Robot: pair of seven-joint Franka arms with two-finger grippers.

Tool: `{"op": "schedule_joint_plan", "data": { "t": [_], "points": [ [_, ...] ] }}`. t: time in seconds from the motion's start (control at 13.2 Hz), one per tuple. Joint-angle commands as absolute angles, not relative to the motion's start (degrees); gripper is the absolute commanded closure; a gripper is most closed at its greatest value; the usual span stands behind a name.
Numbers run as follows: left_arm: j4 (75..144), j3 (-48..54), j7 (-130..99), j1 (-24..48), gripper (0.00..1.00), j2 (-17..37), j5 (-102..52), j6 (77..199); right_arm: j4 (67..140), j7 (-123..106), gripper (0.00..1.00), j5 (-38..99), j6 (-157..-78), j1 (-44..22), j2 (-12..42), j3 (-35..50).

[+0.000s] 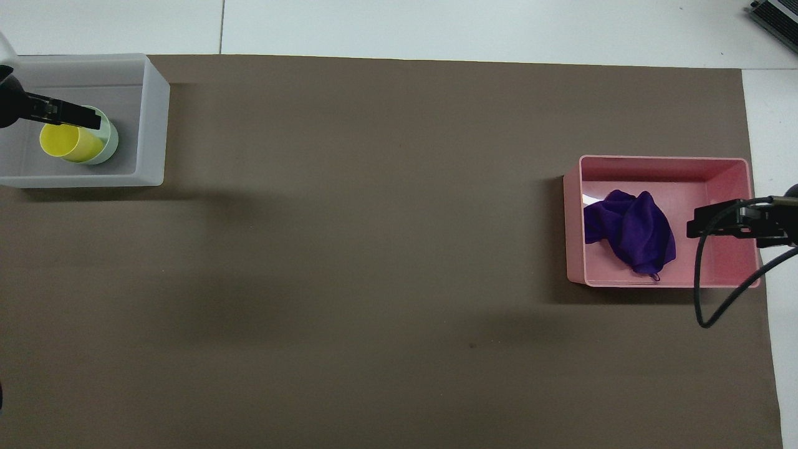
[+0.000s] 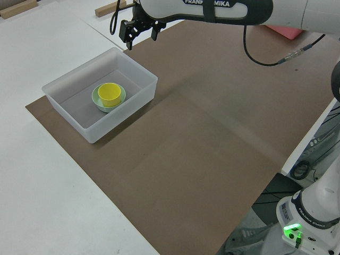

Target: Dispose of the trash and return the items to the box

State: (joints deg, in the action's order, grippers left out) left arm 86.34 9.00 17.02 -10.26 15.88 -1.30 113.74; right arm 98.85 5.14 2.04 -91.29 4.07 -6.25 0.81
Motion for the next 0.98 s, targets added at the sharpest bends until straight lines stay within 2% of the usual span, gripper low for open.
{"op": "schedule_joint_plan", "data": {
  "t": [0.0,0.15,0.3,0.53,0.91],
  "points": [
    [92.71,8.17,14.78,-6.43,0.0,8.98,-0.62,113.82,100.37,6.33,0.0,3.08,-92.02,4.48,-7.56,1.23],
    [93.95,8.17,10.39,-3.53,0.0,5.55,-0.62,111.72,100.37,6.15,0.0,3.08,-91.93,4.57,-7.56,1.23],
    [92.21,8.17,9.67,-1.77,0.0,4.14,-0.62,107.07,100.37,5.98,0.0,3.08,-92.02,4.66,-7.56,1.14],
    [86.67,8.26,9.76,-1.67,0.0,4.13,-0.62,98.9,100.37,5.98,0.0,3.08,-92.02,4.66,-7.56,1.14],
    [86.57,7.74,9.67,-2.37,0.0,1.41,-0.97,91.42,100.37,5.98,0.0,3.08,-92.02,4.66,-7.56,1.23]
  ]
}}
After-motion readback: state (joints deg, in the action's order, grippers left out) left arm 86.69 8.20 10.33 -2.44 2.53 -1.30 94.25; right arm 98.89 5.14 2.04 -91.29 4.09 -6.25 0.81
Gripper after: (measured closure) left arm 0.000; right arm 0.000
